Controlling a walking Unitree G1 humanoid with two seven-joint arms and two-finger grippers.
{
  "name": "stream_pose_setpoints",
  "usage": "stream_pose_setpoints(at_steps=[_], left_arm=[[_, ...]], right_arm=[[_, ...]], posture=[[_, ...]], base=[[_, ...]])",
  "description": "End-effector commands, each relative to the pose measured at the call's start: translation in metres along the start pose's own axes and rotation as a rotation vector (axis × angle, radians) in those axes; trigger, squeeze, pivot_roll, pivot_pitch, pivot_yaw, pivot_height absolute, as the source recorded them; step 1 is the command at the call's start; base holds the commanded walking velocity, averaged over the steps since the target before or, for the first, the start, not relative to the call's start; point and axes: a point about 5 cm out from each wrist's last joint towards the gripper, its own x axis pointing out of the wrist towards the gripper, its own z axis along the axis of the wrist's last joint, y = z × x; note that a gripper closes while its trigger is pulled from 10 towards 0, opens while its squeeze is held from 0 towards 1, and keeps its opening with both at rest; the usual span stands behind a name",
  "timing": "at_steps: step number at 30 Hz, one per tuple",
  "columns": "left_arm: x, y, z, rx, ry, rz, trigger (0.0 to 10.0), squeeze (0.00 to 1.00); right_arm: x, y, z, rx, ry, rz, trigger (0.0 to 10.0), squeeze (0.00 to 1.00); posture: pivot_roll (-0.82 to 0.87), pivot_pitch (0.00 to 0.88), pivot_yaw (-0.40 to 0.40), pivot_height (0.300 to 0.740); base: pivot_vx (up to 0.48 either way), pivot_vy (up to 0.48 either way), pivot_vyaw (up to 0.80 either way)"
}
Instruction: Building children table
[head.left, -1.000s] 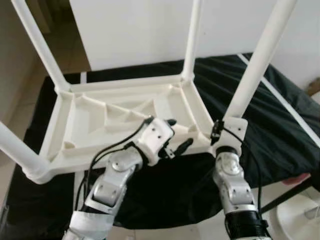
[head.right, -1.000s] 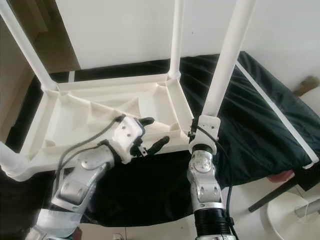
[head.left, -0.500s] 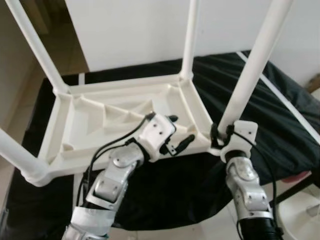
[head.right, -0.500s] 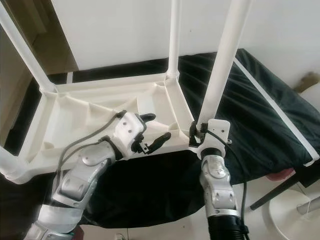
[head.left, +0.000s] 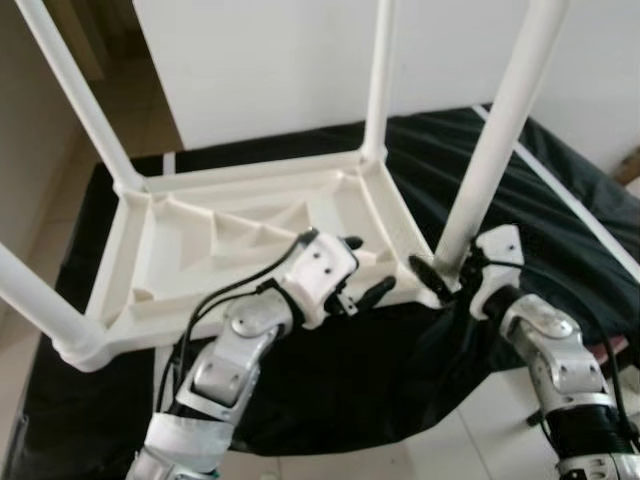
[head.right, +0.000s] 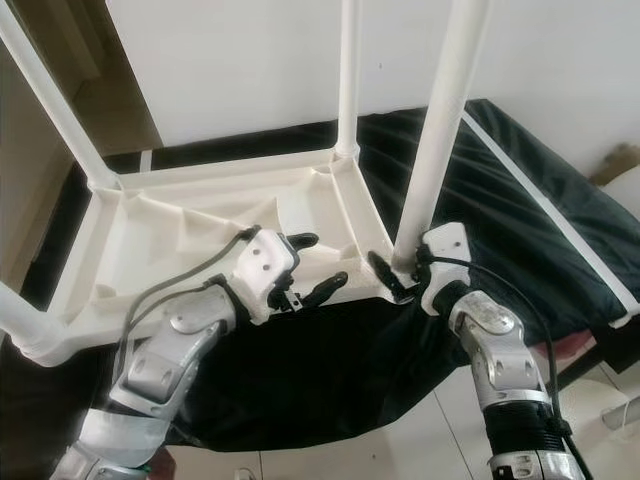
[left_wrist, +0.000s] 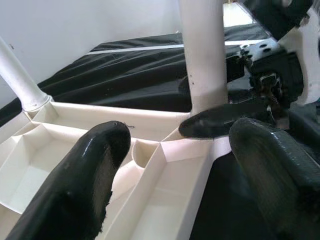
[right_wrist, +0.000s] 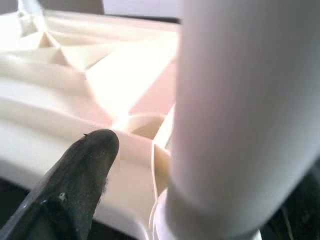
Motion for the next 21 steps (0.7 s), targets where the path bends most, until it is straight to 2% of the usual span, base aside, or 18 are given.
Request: stream_pose_setpoints(at_steps=[1, 4, 5, 6, 7, 8, 18, 19, 21], left_arm=[[0.001, 0.000, -0.001, 0.007, 0.003, -0.009, 10.0, 0.00], [0.001, 0.000, 0.000, 0.008, 0.003, -0.012, 10.0, 0.00], [0.002, 0.001, 0.000, 0.010, 0.000, -0.009, 10.0, 0.00], [0.002, 0.001, 0.000, 0.010, 0.000, -0.009, 10.0, 0.00], [0.002, 0.001, 0.001, 0.011, -0.001, -0.008, 10.0, 0.00], [0.002, 0.001, 0.001, 0.010, -0.003, -0.005, 10.0, 0.00], [0.000, 0.004, 0.001, 0.005, -0.005, 0.007, 10.0, 0.00], [0.000, 0.005, 0.001, 0.007, -0.003, 0.005, 10.0, 0.00], [-0.001, 0.006, 0.000, 0.009, -0.002, 0.004, 10.0, 0.00]], right_arm=[[0.003, 0.001, -0.001, -0.022, 0.015, 0.042, 10.0, 0.00], [0.005, -0.003, -0.002, -0.060, 0.037, 0.072, 10.0, 0.00], [0.005, -0.005, -0.004, -0.082, 0.057, 0.079, 3.6, 0.00], [0.005, -0.005, -0.004, -0.082, 0.057, 0.079, 3.6, 0.00], [0.005, -0.006, -0.007, -0.096, 0.070, 0.091, 0.5, 0.00], [0.004, -0.008, -0.009, -0.085, 0.076, 0.094, 0.0, 0.00], [0.001, -0.010, -0.020, -0.048, 0.103, 0.080, 0.0, 0.00], [0.002, -0.011, -0.019, -0.048, 0.096, 0.052, 7.6, 0.00], [0.002, -0.012, -0.018, -0.047, 0.092, 0.033, 7.6, 0.00]], posture=[[0.01, 0.000, 0.041, 0.740], [0.02, 0.000, 0.033, 0.740], [0.02, 0.000, 0.032, 0.740], [0.02, 0.000, 0.032, 0.740], [0.02, 0.000, 0.032, 0.740], [0.02, 0.000, 0.031, 0.740], [0.02, 0.000, 0.041, 0.740], [0.02, 0.000, 0.045, 0.740], [0.02, 0.000, 0.045, 0.740]], base=[[0.000, 0.000, 0.00], [0.000, 0.000, 0.00], [0.000, 0.000, 0.00], [0.000, 0.000, 0.00], [0.000, 0.000, 0.00], [0.000, 0.000, 0.00], [0.000, 0.000, 0.00], [0.000, 0.000, 0.00], [0.000, 0.000, 0.00]])
